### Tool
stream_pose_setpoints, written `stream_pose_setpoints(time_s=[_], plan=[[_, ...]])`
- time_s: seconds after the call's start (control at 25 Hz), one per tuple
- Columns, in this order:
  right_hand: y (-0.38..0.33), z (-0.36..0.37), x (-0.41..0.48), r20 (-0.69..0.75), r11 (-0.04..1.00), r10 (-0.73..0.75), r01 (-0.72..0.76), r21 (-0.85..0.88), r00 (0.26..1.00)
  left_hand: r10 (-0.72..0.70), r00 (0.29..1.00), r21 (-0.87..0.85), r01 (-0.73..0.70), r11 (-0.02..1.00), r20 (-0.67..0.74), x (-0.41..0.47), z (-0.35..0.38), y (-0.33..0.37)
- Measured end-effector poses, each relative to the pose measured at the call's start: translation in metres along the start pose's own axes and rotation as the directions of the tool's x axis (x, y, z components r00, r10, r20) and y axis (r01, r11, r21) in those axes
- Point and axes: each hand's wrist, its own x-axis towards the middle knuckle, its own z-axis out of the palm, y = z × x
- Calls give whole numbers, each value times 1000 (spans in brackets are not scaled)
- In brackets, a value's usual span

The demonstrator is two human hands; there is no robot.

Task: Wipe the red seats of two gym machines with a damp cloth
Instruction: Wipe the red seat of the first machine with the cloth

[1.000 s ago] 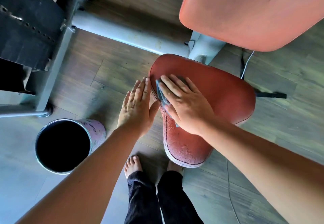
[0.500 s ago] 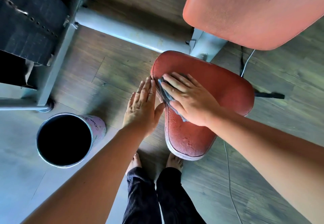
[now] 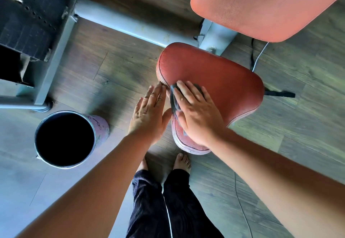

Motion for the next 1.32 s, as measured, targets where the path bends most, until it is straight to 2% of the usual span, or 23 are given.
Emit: stream_pose_setpoints(time_s=[0.12,0.2,0.36,0.44,0.56,0.64,0.8,0.88,1.0,1.08,1.12,1.2,1.28,1.32], plan=[[13,-5,49,-53,984,175,-175,-11,983,24,1000,-29,-25,999,-6,-9,2,1],[2,0,39,-71,975,223,-224,0,972,60,998,-49,-62,997,-35,-14,7,2],[-30,9,-52,-46,991,131,-130,32,990,107,993,-49,-110,993,-53,-32,13,4],[-17,8,-36,-41,995,95,-94,15,995,126,991,-41,-128,991,-51,-35,13,3],[1,0,19,-82,972,236,-237,7,968,156,985,-44,-159,986,-70,-34,12,1],[-12,3,14,-97,944,331,-329,34,939,174,982,-40,-177,983,-66,-33,11,-1],[-39,15,-66,-82,975,214,-208,77,973,213,977,2,-213,977,-30,-35,1,3],[-16,13,-53,-94,978,198,-190,83,976,217,976,13,-216,976,-7,-33,-5,8],[26,5,-1,-96,925,378,-371,78,921,203,979,17,-203,979,14,-30,-11,18],[17,7,1,-90,872,487,-479,98,869,202,979,28,-203,979,26,-27,-13,25],[4,9,-13,-107,870,490,-479,114,865,208,977,40,-210,977,35,-27,-15,29],[-17,17,-56,-124,925,375,-362,119,919,233,970,75,-238,968,71,-23,-18,37],[5,21,-70,-110,971,222,-210,112,969,266,959,112,-277,954,101,-18,-20,43],[26,19,-60,-106,972,223,-214,96,969,272,956,128,-286,950,111,-15,-21,44]])
